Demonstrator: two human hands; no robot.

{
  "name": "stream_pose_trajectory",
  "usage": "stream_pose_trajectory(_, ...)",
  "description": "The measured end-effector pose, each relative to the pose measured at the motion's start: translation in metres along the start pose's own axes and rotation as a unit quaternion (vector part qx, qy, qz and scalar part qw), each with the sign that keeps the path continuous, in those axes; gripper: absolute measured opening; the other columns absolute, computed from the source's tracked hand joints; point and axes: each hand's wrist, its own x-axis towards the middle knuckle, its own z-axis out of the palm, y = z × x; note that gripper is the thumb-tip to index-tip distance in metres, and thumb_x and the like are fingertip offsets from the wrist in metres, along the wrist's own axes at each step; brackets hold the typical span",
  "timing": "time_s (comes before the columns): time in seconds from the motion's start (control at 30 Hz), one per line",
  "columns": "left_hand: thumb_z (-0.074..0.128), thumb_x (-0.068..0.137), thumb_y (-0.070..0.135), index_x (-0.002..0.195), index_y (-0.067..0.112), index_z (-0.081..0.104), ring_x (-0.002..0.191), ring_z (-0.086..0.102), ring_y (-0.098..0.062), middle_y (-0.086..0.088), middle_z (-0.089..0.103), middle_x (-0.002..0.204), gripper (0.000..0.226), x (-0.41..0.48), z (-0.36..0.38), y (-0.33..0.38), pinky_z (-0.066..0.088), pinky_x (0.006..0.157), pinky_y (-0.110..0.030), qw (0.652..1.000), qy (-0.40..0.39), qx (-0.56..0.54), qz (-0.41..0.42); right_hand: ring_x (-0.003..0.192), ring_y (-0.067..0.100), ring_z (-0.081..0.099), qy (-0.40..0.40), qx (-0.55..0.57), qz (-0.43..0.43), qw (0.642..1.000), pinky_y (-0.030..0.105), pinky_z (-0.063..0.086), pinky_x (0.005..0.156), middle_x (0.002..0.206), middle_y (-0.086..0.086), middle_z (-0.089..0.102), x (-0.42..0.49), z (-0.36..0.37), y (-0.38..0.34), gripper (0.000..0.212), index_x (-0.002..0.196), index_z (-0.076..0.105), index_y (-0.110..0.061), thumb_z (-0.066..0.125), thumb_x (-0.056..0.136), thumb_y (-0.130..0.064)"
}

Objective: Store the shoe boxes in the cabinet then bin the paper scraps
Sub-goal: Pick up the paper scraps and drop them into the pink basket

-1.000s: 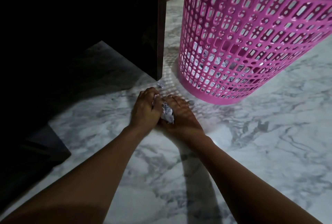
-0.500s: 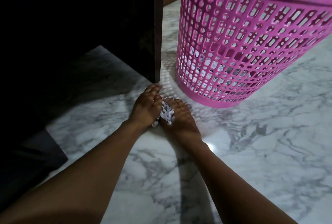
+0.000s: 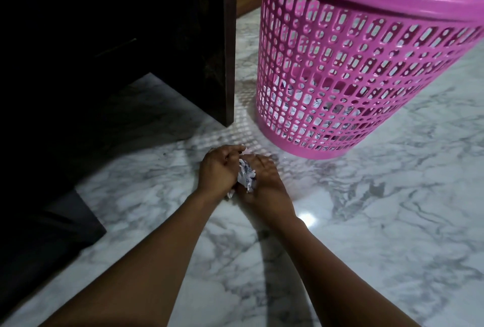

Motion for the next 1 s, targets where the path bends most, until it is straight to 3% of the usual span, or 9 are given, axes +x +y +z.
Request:
stream_pose_trajectory(0.1,0.047,0.085,0.017,0.086,0.024,0.077,0.096,0.07,-0.012,0.004,0.076,0.096,0.031,-0.012,0.004,0.004,0.054,0.09,-0.033,0.997,0.009,-0.05,-0.063,0.136,0.016,0.04,-0.024,0.047,0.05,0.997,0.018,0.024,0.114,0.143,0.003,0.051,-0.013,-0.004,-0.002,0.073,0.143,0.049,-0.021,0.064,0.073,-0.037)
stream_pose_trajectory(0.2,0.048,0.091,0.008,0.079,0.024,0.076,0.088,0.072,-0.01,0.004,0.076,0.088,0.034,-0.021,0.005,0.014,0.055,0.078,-0.021,0.985,0.004,-0.124,-0.123,0.131,0.024,0.046,-0.029,0.043,0.029,0.998,0.033,0.033,0.113,0.136,0.004,0.057,-0.021,-0.01,-0.008,0.062,0.137,0.055,-0.017,0.06,0.076,-0.028)
stream_pose_trajectory(0.27,0.049,0.092,0.006,0.08,0.021,0.077,0.085,0.072,-0.008,0.003,0.076,0.087,0.033,-0.025,0.004,0.02,0.052,0.071,-0.015,0.98,0.009,-0.145,-0.134,0.125,0.025,0.051,-0.034,0.029,0.005,0.999,0.035,0.036,0.108,0.129,0.002,0.061,-0.022,-0.017,-0.014,0.054,0.13,0.061,-0.016,0.06,0.077,-0.025)
stream_pose_trajectory(0.4,0.05,0.092,0.011,0.087,0.017,0.078,0.084,0.071,-0.006,0.004,0.076,0.087,0.029,-0.029,-0.006,0.046,0.051,0.07,-0.014,0.983,0.018,-0.148,-0.104,0.112,0.021,0.053,-0.01,0.048,-0.002,0.999,0.024,0.036,0.098,0.118,0.002,0.064,-0.018,-0.049,-0.039,0.044,0.121,0.063,-0.015,0.061,0.078,-0.022)
stream_pose_trajectory(0.5,0.052,0.091,0.011,0.083,0.018,0.076,0.079,0.071,-0.008,0.005,0.075,0.082,0.027,-0.03,-0.016,0.08,0.05,0.065,-0.012,0.986,0.034,-0.151,-0.068,0.114,0.021,0.051,0.014,0.067,0.002,0.998,0.023,0.035,0.096,0.122,0.006,0.059,-0.016,-0.083,-0.064,0.051,0.129,0.058,-0.016,0.07,0.079,-0.012)
stream_pose_trajectory(0.7,0.048,0.09,0.01,0.075,0.024,0.075,0.087,0.071,-0.02,-0.002,0.075,0.083,0.034,-0.029,-0.053,0.17,0.056,0.081,-0.032,0.982,0.062,-0.18,0.013,0.118,0.02,0.051,0.029,0.049,-0.058,0.997,0.025,0.038,0.101,0.126,0.006,0.057,0.003,-0.166,-0.126,0.055,0.135,0.055,-0.014,0.075,0.084,-0.014)
stream_pose_trajectory(0.83,0.049,0.09,0.009,0.078,0.02,0.075,0.081,0.07,-0.019,-0.001,0.073,0.078,0.031,-0.027,-0.078,0.251,0.055,0.075,-0.03,0.972,0.109,-0.197,0.066,0.109,0.011,0.045,0.045,0.021,-0.099,0.994,0.013,0.029,0.089,0.116,-0.005,0.048,0.022,-0.242,-0.174,0.053,0.136,0.054,-0.016,0.073,0.087,-0.016)
stream_pose_trajectory(0.9,0.049,0.09,0.01,0.082,0.016,0.077,0.078,0.069,-0.017,-0.003,0.073,0.08,0.029,-0.022,-0.082,0.291,0.053,0.07,-0.029,0.967,0.117,-0.203,0.099,0.111,0.015,0.049,0.06,0.001,-0.125,0.99,0.014,0.03,0.088,0.115,-0.003,0.051,0.035,-0.279,-0.188,0.051,0.134,0.055,-0.015,0.074,0.087,-0.018)
stream_pose_trajectory(1.0,0.049,0.09,0.006,0.086,0.008,0.076,0.077,0.063,-0.016,-0.011,0.072,0.082,0.027,-0.004,-0.076,0.344,0.047,0.065,-0.025,0.961,0.106,-0.219,0.133,0.11,0.014,0.056,0.074,-0.014,-0.136,0.988,0.024,0.042,0.095,0.119,-0.004,0.061,0.057,-0.325,-0.192,0.043,0.128,0.058,-0.02,0.074,0.088,-0.023)
